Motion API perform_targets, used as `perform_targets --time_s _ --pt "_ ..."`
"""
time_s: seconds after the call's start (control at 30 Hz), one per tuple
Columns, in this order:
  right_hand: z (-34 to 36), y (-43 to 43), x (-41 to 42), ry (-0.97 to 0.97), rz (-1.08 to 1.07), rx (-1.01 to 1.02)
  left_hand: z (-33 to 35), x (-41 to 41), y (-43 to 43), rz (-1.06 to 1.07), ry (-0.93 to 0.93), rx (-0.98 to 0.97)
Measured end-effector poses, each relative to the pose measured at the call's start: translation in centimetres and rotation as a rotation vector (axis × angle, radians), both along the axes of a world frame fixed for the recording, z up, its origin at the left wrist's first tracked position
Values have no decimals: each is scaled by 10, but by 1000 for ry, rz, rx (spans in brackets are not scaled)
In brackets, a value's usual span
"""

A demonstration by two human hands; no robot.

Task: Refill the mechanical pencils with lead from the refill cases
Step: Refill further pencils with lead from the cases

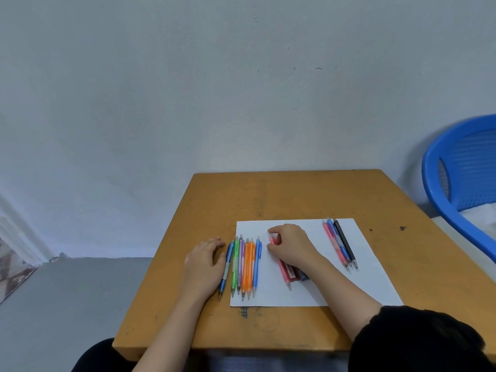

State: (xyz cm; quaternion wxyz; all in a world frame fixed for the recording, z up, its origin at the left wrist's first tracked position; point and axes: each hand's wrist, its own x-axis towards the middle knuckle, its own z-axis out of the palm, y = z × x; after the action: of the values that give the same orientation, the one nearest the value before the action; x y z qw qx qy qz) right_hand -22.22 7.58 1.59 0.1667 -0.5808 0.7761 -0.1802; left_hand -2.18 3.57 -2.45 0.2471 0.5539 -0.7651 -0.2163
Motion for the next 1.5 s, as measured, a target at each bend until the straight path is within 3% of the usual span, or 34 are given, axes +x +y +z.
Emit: perform_targets --time_s 0.13,0.3,0.5,0.77,1.0,1.27,1.5 --pt "-1 0 5 -28 -46 -52 0 0 0 -5 -19 -13" --pt "9 0 1 -302 -64 -171 -1 -1 2 -9 -27 -45" --pt "22 4 -4 -627 -130 -312 -1 -2 9 -32 74 -166" --pt "33 33 -2 -787 -180 -474 2 -23 32 -235 193 -316" --pt "19 44 -6 -1069 -220 -597 17 -56 46 -220 304 -522" --pt "7 46 -14 -1336 -251 -546 -3 -56 37 -231 238 -860" --pt "4 47 -27 -1395 -257 -458 -9 -44 34 -182 229 -779"
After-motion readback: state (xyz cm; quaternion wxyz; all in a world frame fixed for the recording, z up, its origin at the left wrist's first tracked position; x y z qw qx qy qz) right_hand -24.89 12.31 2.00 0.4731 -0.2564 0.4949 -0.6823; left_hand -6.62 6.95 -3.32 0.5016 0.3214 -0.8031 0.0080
